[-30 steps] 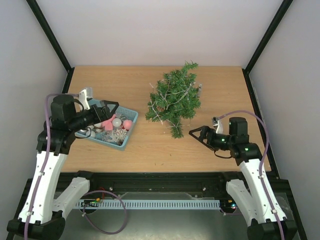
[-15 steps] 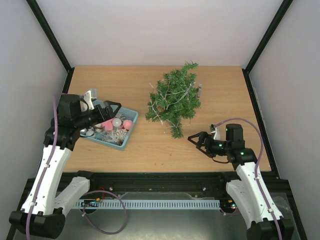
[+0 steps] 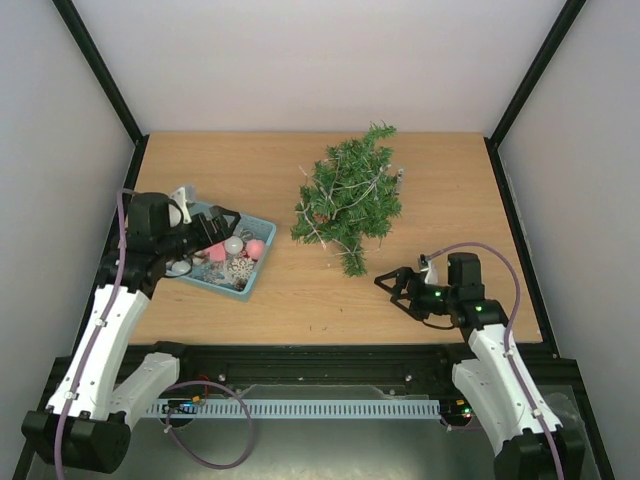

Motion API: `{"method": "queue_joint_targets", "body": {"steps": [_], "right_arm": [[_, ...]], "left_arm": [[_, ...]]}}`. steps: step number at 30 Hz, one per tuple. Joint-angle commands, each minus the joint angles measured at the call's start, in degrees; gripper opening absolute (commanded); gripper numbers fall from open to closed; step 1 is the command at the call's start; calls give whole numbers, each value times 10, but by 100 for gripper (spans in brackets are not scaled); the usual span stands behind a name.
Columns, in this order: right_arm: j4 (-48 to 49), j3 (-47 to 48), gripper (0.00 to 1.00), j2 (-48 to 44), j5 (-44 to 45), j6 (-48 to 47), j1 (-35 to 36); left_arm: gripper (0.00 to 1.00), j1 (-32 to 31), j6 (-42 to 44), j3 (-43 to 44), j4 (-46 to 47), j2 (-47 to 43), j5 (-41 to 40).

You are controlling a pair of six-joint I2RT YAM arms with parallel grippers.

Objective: Decorate the small christmas tree

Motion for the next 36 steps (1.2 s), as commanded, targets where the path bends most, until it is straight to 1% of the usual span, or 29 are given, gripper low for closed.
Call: {"method": "queue_joint_targets", "body": {"steps": [1,6,11,15,18,20,23,27,28,33,35,36], "right_arm": [[17,-15,99,-21,-22,19,3],[58,-24,99,-25,-38,40,4],[131,-47,99,-40,-56,105,4],[122,-38,99,-39,-60,78,4],[115,-36,99,-39,-66,57,4],[110,-34,99,-42,-67,51,4],[100,-28,99,-52,-57,46,4],[109,-34,100,-65,-54,58,4],[108,-34,99,-66,-54,59,4],[106,-36,98,-63,-57,55,3],[105,-35,98,-61,-61,54,4],[103,-36,98,-61,-60,52,4]], "left_arm": [[99,0,1,-5,0,3,-28],[100,0,6,6,-10,18,-40],[99,0,27,21,-8,60,-43],[100,0,39,54,-19,112,-79],[100,0,44,74,-26,145,-126],[100,0,47,92,-41,171,-175],[100,-5,49,102,-52,211,-218],[100,-34,44,96,-77,249,-333],[100,-36,42,89,-80,253,-349],[98,-37,40,63,-72,269,-371],[94,-37,38,57,-73,273,-388],[90,-37,38,53,-71,272,-390]]}}
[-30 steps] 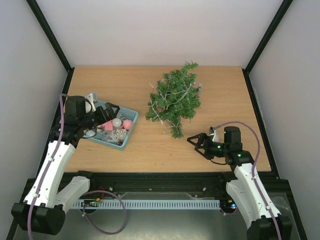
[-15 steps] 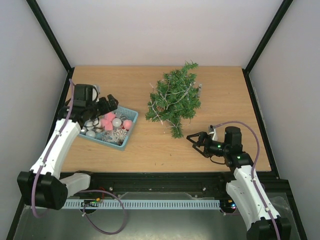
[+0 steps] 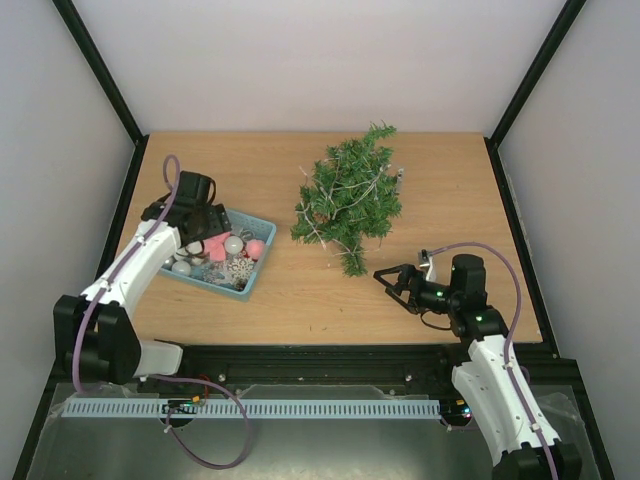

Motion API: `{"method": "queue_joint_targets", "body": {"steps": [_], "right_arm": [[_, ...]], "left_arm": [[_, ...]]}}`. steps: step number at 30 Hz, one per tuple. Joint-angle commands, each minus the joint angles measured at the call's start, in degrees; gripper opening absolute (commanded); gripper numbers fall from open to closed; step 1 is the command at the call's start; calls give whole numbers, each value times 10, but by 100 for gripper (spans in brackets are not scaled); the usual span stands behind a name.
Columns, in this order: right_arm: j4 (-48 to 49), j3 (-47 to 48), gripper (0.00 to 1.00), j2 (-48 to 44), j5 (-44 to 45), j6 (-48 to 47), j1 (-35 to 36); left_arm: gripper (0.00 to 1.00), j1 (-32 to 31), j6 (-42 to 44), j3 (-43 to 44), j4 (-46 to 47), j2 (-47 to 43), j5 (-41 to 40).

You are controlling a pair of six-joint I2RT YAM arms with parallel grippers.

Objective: Decorate the small christmas tree

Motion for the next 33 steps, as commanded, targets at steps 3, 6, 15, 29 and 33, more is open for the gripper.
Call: {"method": "queue_joint_targets", "body": {"steps": [3,6,15,29,33], "right_arm": [[-9,-3,98,-1,-14,-10,2],[-5,-9,98,-1,-18,-10,2],[-7,-16,98,3,-21,-16,2],[-16,-19,98,-6,-24,-16,3],[-23,-18,98,-9,-25,-17,2]], "left_arm": [[76,0,-1,-28,0,7,-42],[68,1,-4,-43,8,13,-41],[68,28,-11,-64,20,26,-60],[37,61,0,-66,52,78,-52],[11,66,4,-63,43,73,-58]]}}
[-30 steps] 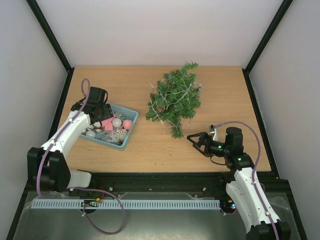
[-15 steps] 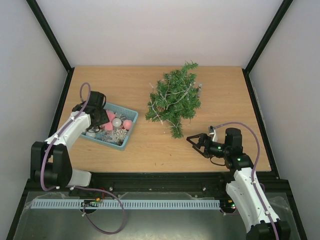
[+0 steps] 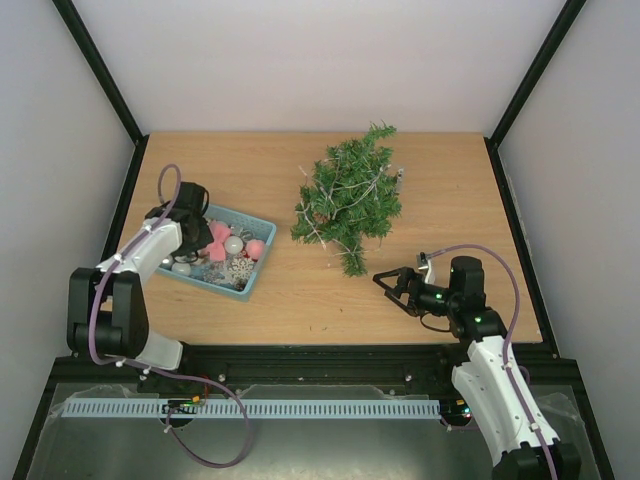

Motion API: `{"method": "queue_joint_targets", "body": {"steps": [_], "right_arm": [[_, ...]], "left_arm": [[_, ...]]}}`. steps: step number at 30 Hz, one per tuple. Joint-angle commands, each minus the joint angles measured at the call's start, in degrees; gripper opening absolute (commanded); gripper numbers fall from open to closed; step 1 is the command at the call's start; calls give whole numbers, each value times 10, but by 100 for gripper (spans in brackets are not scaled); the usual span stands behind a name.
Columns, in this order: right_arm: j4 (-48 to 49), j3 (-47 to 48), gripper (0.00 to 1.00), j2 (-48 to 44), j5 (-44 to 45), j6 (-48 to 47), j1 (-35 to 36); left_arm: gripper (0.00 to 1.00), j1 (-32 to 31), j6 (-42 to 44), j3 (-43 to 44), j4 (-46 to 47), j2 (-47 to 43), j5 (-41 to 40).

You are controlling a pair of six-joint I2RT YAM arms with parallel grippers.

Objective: Decorate the small christmas tree

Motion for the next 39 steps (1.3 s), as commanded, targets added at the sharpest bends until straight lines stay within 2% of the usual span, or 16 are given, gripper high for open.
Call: {"method": "queue_joint_targets", "body": {"steps": [1,10,15,18,22,28,33,39], "right_arm": [[-24,-5,98,-10,-18,-8,3],[-27,-10,98,-11,-15,-8,2],[-27,-8,98,-9,-15,-6,2],[-30,-5,98,-11,-15,-4,3],[-33,0,98,-10,-13,-2,2],[-58,22,98,-7,-9,-14,2],[-75,34,98,-6,-3,-22,2],[-69,35,98,-14,0,-9,2]], "left_arm": [[9,7,3,1,-16,-12,-16],[2,7,32,69,-116,-130,-21],[2,7,41,119,-154,-158,4],[2,7,42,158,-163,-172,45],[2,-4,24,217,-130,-180,172],[2,-79,-39,285,-16,-151,339],[2,-128,-88,319,90,-107,421],[2,-194,-107,380,160,-51,448]]}}
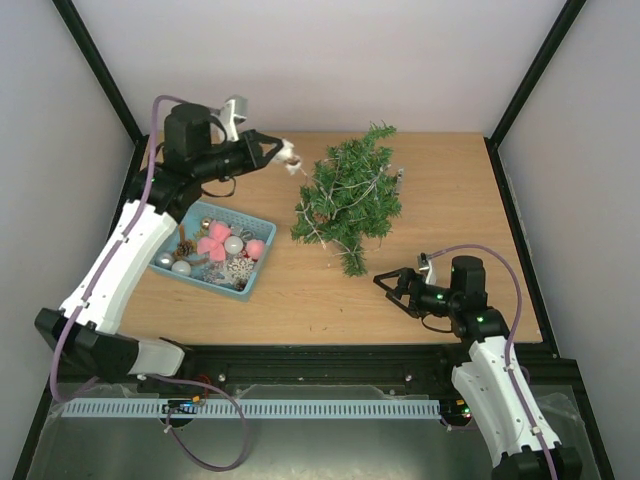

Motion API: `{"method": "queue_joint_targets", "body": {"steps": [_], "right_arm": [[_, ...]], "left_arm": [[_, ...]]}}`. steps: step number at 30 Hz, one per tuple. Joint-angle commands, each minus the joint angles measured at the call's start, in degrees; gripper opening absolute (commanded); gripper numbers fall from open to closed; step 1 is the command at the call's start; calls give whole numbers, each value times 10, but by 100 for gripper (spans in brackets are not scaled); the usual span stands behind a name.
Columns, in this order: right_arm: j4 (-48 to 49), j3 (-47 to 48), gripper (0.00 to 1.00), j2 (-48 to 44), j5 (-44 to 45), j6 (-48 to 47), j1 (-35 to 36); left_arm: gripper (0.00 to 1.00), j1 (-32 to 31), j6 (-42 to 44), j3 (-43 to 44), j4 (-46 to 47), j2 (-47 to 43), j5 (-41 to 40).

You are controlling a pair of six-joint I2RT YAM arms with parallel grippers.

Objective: Decorate the small christmas tree

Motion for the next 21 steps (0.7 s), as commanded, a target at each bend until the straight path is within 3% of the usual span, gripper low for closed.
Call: {"method": "queue_joint_targets", "body": {"steps": [1,10,21], "right_arm": [[-25,17,98,-9,-3,3,2],[-28,9,98,-16,-4,2,2],[-22,0,98,-27,-8,8,2]], "left_arm": [[2,-39,-29,45,83,26,55],[2,-94,-48,7,117,27,45],[2,-104,-45,-15,174,70,63]]}}
